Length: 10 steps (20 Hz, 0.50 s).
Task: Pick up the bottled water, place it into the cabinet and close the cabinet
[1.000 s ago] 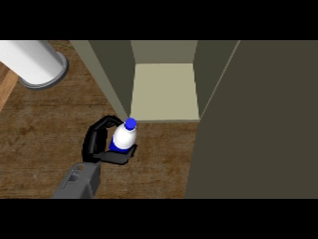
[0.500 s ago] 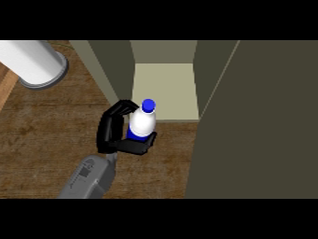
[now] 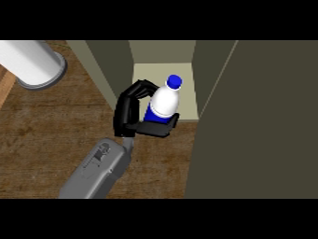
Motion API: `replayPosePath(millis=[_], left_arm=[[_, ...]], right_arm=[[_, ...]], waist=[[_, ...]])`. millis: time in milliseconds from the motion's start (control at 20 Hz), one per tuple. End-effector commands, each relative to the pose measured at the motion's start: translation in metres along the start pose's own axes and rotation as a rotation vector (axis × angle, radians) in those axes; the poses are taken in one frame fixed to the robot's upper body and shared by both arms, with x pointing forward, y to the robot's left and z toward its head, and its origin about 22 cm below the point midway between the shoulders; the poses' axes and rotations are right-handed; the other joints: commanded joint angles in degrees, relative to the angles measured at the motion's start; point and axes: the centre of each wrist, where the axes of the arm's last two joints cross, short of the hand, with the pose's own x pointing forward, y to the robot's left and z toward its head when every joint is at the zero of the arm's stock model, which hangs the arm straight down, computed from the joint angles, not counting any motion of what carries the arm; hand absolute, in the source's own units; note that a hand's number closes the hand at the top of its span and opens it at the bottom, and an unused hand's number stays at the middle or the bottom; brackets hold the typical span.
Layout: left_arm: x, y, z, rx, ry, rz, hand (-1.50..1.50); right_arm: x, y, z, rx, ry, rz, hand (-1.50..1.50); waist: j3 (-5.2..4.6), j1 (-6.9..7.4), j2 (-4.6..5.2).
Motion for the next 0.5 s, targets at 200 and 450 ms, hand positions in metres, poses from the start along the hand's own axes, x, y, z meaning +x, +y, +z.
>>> replayPosePath(millis=[200, 450], left_arm=[[0.007, -0.017, -0.037, 0.056, 0.056, -0.059, 1.5], [0.002, -0.018, -0.055, 0.11, 0.116, -0.042, 1.5]], right_arm=[[0.021, 0.001, 0.013, -0.027, -0.058, 0.035, -1.5], [0.016, -0.012, 0.009, -0.009, -0.045, 0.022, -1.5]], waist=[[-0.03, -0.43, 0.16], [-0.02, -0.77, 0.39]])
